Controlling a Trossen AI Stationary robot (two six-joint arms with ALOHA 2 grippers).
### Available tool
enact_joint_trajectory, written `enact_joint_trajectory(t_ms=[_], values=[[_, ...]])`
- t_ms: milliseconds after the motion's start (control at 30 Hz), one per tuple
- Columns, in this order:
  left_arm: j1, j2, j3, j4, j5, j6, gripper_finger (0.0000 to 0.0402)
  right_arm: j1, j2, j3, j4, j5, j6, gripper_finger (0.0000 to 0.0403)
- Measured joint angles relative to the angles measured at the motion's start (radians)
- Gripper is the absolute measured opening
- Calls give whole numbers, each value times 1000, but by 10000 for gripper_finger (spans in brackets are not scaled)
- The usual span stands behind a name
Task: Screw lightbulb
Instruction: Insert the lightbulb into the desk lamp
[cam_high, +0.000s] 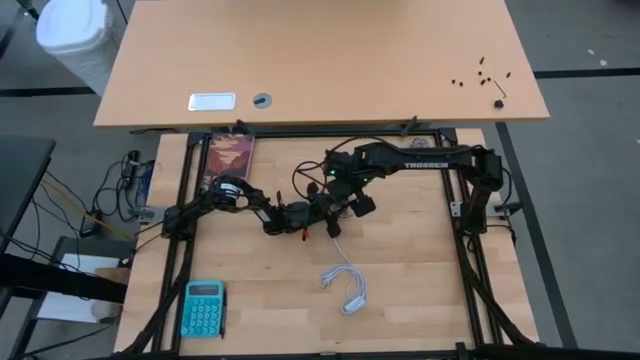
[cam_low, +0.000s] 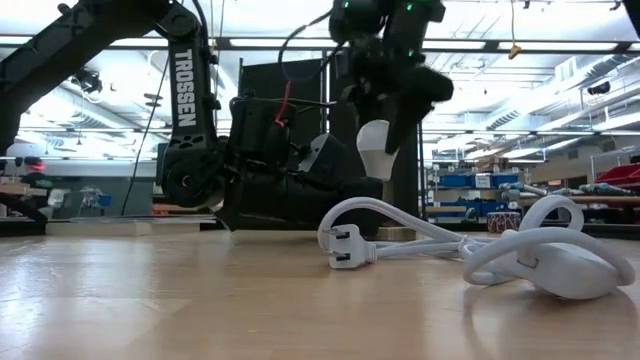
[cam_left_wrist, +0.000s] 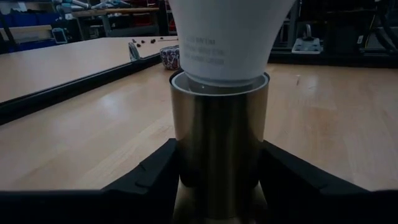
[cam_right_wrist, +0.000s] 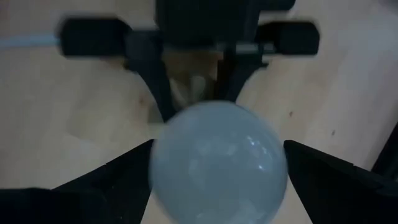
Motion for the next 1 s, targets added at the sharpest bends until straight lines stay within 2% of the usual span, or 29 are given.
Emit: enact_joint_trajectory(t_ms=[267,433,833,1000], values=[[0,2,17,-9,6,11,198,2,79,0,26,25,-25,350],[0,3,20,-10,7,12,198,2,84,1,24,28,-30,345],[4,3,20,-12,9,9,198,-4,83,0,-1,33,-44,258],[5,3,20,-13,9,8,198,-4,83,0,-4,34,7,249]])
